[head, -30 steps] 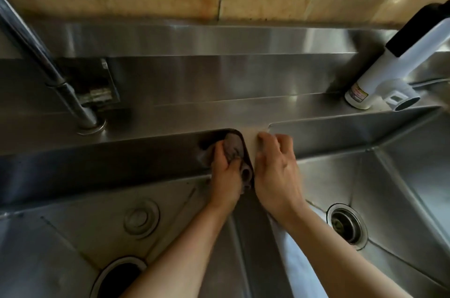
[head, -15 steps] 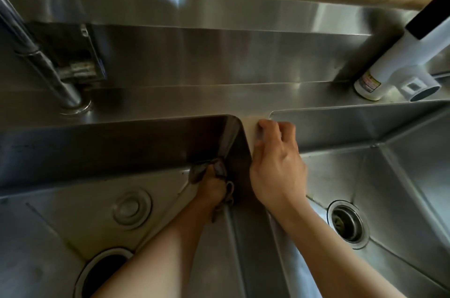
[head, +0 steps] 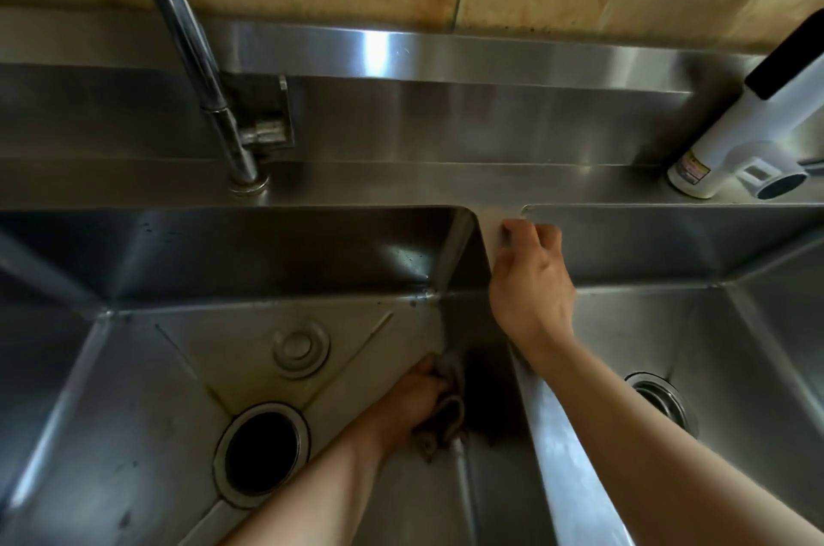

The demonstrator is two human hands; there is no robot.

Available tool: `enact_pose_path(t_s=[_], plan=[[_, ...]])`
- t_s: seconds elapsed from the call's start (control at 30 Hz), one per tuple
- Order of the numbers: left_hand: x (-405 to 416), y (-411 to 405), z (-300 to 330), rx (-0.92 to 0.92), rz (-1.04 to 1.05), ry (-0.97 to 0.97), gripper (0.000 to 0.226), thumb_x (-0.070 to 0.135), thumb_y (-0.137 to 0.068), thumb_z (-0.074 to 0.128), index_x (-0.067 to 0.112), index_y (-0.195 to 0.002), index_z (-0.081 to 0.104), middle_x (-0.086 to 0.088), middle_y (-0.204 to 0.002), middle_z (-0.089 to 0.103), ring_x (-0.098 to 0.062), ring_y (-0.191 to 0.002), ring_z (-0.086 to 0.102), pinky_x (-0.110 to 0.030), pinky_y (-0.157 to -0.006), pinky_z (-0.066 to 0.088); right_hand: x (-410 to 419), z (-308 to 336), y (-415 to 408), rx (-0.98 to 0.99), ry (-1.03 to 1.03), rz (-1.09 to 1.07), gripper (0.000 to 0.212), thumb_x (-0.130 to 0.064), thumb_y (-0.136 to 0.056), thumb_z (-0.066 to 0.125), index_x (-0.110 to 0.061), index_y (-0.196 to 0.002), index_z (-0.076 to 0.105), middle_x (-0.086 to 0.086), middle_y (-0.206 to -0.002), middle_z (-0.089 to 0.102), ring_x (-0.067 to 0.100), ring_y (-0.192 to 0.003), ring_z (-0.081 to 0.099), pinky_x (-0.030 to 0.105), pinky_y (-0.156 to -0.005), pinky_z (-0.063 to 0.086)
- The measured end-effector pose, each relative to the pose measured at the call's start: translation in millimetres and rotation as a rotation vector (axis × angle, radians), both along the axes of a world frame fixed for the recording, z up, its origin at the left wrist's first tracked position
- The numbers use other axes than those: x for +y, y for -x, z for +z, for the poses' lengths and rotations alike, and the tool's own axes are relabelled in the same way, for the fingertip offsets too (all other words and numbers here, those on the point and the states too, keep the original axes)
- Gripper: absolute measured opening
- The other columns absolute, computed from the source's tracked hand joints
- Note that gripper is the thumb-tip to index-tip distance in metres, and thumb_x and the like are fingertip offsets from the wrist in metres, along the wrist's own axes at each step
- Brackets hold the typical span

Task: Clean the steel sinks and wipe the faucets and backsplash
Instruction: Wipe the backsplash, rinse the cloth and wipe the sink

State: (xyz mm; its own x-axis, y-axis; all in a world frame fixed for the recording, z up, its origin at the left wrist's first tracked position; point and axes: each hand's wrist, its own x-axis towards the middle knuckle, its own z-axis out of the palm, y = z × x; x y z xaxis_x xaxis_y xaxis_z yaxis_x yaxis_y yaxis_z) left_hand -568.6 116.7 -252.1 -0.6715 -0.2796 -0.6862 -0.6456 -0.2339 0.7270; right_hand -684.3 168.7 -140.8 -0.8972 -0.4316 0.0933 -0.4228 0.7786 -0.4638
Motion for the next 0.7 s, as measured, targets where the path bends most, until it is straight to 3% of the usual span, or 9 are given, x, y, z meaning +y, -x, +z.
enact_pose_path(t_s=[0.1,0.23,0.27,0.33,0.4,0.47,0.57,0.63,0.7], plan=[[-16.7,-10.5,20.6,0.048,0.167,-0.027,0.030,-0.010,-0.087,0.040,0.017,-0.089,0.053,-0.015,-0.086,0.060,-0.021,-0.072,0.057,-0.025,-0.064,0.046,6.0,5.4,-14.0,0.145,0.050,0.128,0.031,-0.009,-0.089,0.042,-0.002,-0.112,0.060,0.019,-0.133,0.043,0.040,-0.118,0.046,0.044,-0.087,0.047],[-45.1,-19.2,55.6,0.108,0.380,-0.210,0.025,-0.002,-0.093,0.041,0.018,-0.100,0.055,-0.012,-0.078,0.062,-0.021,-0.062,0.059,-0.027,-0.049,0.048,2.8,12.8,-57.7,0.143,0.199,0.307,0.037,-0.008,-0.075,0.044,-0.001,-0.103,0.068,0.017,-0.114,0.057,0.034,-0.097,0.061,0.034,-0.070,0.055],[-51.3,-20.9,64.7,0.122,0.395,-0.242,0.021,0.001,-0.094,0.042,0.017,-0.097,0.056,-0.011,-0.078,0.061,-0.021,-0.063,0.058,-0.027,-0.051,0.047,0.3,10.7,-67.1,0.052,0.164,0.335,0.041,-0.006,-0.074,0.050,-0.003,-0.112,0.065,0.014,-0.120,0.054,0.033,-0.101,0.061,0.033,-0.074,0.054],[-62.6,-26.3,78.0,0.104,0.399,-0.286,0.019,0.011,-0.094,0.042,0.014,-0.091,0.061,-0.013,-0.077,0.063,-0.023,-0.066,0.058,-0.028,-0.056,0.046,-3.6,8.1,-82.5,-0.291,0.056,0.362,0.064,-0.007,-0.080,0.059,-0.014,-0.142,0.041,0.008,-0.141,0.036,0.029,-0.124,0.048,0.028,-0.097,0.043],[-71.4,-31.3,80.0,0.083,0.391,-0.291,0.023,0.018,-0.093,0.043,0.010,-0.090,0.064,-0.014,-0.082,0.066,-0.024,-0.071,0.060,-0.029,-0.061,0.048,-7.2,0.3,-92.3,-0.590,0.036,0.362,0.087,-0.011,-0.079,0.068,-0.028,-0.150,0.020,0.000,-0.144,0.029,0.020,-0.131,0.039,0.019,-0.102,0.035],[-76.5,-38.0,85.4,0.082,0.351,-0.290,0.028,0.022,-0.091,0.042,0.006,-0.096,0.064,-0.017,-0.091,0.066,-0.025,-0.079,0.059,-0.030,-0.068,0.047,-10.7,-10.5,-99.4,-0.596,0.107,0.387,0.086,-0.006,-0.075,0.071,-0.031,-0.147,0.029,-0.005,-0.135,0.043,0.012,-0.124,0.047,0.005,-0.092,0.037],[-84.2,-45.6,93.7,0.138,0.258,-0.287,0.024,0.019,-0.093,0.039,0.007,-0.090,0.059,-0.016,-0.086,0.060,-0.020,-0.074,0.055,-0.029,-0.065,0.043,-18.1,-22.8,-109.8,-0.548,0.270,0.249,0.055,0.004,-0.070,0.071,-0.024,-0.115,0.057,-0.008,-0.098,0.064,-0.002,-0.087,0.063,0.001,-0.065,0.042],[-94.2,-52.3,102.0,0.177,0.190,-0.119,0.018,0.011,-0.095,0.043,0.012,-0.083,0.056,-0.008,-0.078,0.058,-0.017,-0.072,0.055,-0.027,-0.064,0.043,-26.9,-28.1,-115.3,-0.492,0.333,0.138,0.047,0.007,-0.070,0.067,-0.028,-0.100,0.059,-0.013,-0.082,0.065,0.002,-0.076,0.064,0.005,-0.059,0.044],[-110.8,-60.1,109.5,0.168,0.095,0.296,0.009,0.008,-0.092,0.051,0.017,-0.091,0.056,-0.002,-0.086,0.058,-0.017,-0.085,0.058,-0.026,-0.069,0.044,-37.1,-29.4,-112.4,-0.424,0.391,0.009,0.043,0.006,-0.073,0.065,-0.027,-0.100,0.058,-0.014,-0.080,0.063,0.010,-0.080,0.063,0.005,-0.057,0.042]])
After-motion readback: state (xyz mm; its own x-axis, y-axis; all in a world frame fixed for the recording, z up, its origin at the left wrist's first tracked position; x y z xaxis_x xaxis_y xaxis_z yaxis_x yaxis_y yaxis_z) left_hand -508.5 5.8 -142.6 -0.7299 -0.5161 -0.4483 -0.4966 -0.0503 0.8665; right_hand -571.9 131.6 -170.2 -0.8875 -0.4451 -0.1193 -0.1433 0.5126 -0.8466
